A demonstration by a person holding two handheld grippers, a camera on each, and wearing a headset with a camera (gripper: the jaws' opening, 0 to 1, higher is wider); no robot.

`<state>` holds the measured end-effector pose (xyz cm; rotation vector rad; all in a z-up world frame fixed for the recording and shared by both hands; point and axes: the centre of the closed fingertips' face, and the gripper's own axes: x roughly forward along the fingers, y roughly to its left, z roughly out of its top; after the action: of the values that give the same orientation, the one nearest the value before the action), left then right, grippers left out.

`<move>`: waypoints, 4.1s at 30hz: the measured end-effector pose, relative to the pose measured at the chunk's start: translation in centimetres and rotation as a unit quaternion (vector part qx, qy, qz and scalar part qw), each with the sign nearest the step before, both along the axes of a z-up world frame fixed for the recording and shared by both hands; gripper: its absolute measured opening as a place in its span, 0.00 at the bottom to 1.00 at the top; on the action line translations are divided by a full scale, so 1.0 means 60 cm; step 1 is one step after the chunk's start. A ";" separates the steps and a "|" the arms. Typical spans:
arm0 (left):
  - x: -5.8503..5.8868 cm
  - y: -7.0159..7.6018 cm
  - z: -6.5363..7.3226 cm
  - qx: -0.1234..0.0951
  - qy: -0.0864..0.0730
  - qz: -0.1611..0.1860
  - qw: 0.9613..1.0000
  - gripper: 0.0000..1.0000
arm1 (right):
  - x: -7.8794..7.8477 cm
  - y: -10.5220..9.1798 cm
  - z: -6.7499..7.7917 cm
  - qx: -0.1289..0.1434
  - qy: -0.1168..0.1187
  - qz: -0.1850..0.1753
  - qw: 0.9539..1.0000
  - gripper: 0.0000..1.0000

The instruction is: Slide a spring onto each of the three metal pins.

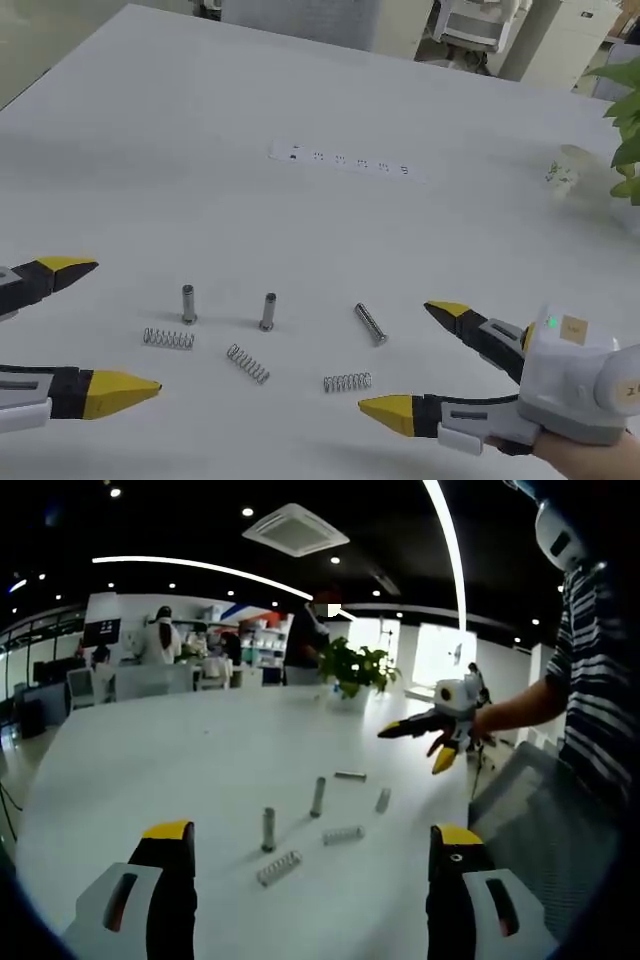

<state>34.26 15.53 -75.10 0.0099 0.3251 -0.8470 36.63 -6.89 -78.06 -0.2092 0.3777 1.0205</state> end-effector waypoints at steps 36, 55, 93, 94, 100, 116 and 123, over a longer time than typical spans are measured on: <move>-0.004 0.005 -0.007 0.003 0.005 0.001 1.000 0.93 | 0.009 0.005 -0.008 -0.008 0.035 0.007 0.999 0.85; -0.005 0.007 -0.003 -0.001 0.002 0.007 1.000 0.93 | 0.052 0.030 0.005 0.005 0.097 -0.014 0.995 0.67; -0.008 0.011 0.001 -0.004 0.002 0.007 1.000 0.93 | 0.147 0.025 -0.079 -0.104 0.176 -0.085 0.975 0.28; -0.008 0.012 0.000 -0.003 0.003 0.007 1.000 0.93 | 0.148 0.024 -0.084 -0.108 0.179 -0.087 0.974 0.27; -0.007 0.014 -0.003 -0.003 0.005 0.007 1.000 0.93 | 0.153 0.016 -0.106 -0.131 0.186 -0.097 0.969 0.27; -0.007 0.015 -0.005 -0.004 0.008 0.007 1.000 0.92 | 0.163 0.015 -0.121 -0.138 0.198 -0.113 0.964 0.15; -0.010 0.018 -0.010 -0.001 0.011 0.007 1.000 0.92 | 0.161 0.016 -0.132 -0.156 0.201 -0.109 0.961 0.08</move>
<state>33.64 16.59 -75.70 -0.0037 0.3435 -0.8336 46.28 -5.90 -85.98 -0.2367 0.9144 0.7783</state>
